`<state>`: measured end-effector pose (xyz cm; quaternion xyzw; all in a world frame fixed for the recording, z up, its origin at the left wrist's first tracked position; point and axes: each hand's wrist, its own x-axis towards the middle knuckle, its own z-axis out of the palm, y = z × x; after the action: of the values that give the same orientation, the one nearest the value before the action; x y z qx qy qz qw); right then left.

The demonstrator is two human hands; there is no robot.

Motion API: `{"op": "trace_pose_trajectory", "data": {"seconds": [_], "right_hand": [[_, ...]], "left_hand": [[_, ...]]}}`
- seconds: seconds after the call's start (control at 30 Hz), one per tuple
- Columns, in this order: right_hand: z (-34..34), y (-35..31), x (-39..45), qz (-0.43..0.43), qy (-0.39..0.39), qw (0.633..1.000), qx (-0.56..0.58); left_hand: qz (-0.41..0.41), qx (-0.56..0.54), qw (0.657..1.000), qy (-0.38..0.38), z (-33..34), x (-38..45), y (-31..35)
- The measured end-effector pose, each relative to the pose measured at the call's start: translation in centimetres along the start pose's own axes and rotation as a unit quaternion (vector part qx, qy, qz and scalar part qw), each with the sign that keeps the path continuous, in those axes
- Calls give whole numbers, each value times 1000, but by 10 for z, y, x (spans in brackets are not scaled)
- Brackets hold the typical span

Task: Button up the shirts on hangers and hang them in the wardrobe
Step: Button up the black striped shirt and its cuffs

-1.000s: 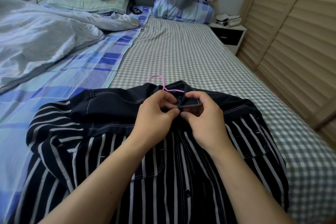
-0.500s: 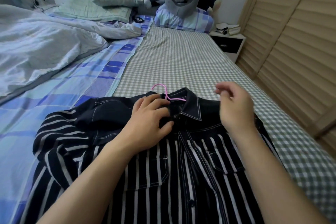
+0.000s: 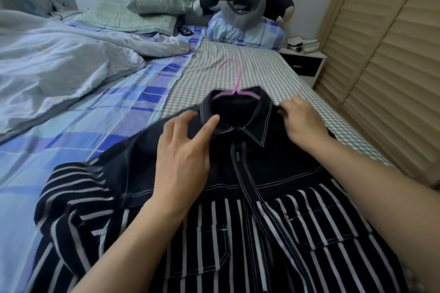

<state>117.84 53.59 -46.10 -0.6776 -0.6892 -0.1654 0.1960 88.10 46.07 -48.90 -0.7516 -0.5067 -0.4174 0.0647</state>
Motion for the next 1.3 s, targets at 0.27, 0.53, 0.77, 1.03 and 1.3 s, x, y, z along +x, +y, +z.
{"op": "trace_pose_trajectory", "data": {"seconds": [0.27, 0.53, 0.77, 1.03, 1.3], "right_hand": [[62, 4, 6, 137, -262, 951, -96], [-40, -89, -68, 71, -142, 975, 158], [1, -87, -145, 231, -109, 936, 241], [-4, -95, -115, 246, -157, 901, 322], [13, -111, -96, 153, -231, 944, 178]], "left_hand": [[-67, 102, 913, -389, 29, -21, -20], [-83, 34, 944, -318, 22, -10, 6], [-96, 1, 944, -316, 31, -42, 52], [-143, -31, 932, -333, 40, -35, 49], [-247, -120, 888, -370, 65, -12, 34]]}}
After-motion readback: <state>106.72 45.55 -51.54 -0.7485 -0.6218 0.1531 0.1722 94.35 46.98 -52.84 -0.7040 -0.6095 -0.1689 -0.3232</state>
